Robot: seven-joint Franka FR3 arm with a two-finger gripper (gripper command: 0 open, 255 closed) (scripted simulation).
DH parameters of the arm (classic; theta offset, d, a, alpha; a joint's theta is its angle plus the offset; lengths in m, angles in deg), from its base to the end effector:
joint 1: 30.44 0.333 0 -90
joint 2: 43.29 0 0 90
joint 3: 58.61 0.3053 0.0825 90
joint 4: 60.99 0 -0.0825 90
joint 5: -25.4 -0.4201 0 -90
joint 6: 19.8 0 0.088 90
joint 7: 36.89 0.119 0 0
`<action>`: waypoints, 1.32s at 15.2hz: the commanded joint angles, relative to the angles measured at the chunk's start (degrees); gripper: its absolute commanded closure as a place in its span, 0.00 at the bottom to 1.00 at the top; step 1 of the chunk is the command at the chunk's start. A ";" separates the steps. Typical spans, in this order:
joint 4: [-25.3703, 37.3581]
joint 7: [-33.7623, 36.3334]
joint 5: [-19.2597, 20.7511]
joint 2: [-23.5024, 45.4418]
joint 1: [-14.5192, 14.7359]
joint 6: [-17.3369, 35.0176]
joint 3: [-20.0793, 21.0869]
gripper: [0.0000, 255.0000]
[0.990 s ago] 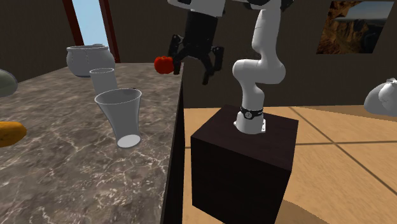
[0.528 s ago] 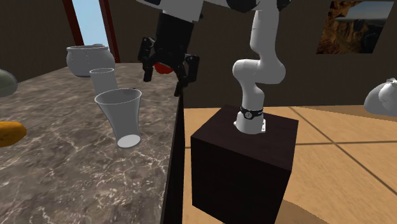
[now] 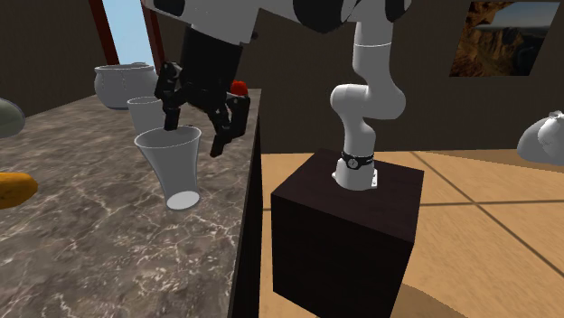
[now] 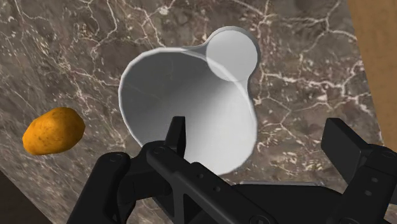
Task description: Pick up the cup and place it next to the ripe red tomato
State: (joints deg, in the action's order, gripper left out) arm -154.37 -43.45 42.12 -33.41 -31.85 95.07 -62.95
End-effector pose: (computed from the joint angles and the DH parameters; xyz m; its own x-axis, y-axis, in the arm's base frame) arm 0.6671 -0.0847 0.5082 0.9797 0.1352 0.1482 0.0835 -0.9466 0.3114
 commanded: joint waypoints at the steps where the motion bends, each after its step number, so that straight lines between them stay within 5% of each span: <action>1: -0.49 0.05 0.08 0.74 -0.19 1.32 -0.13 0.00; 12: -1.76 0.13 0.16 1.70 -0.57 3.64 -0.37 0.00; 13: -1.76 0.13 0.16 1.70 -0.57 3.64 -0.37 1.00; 20: -1.77 0.13 0.16 1.69 -0.57 3.64 -0.37 1.00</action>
State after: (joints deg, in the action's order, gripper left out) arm -156.15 -43.32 42.28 -31.71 -32.42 98.71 -63.32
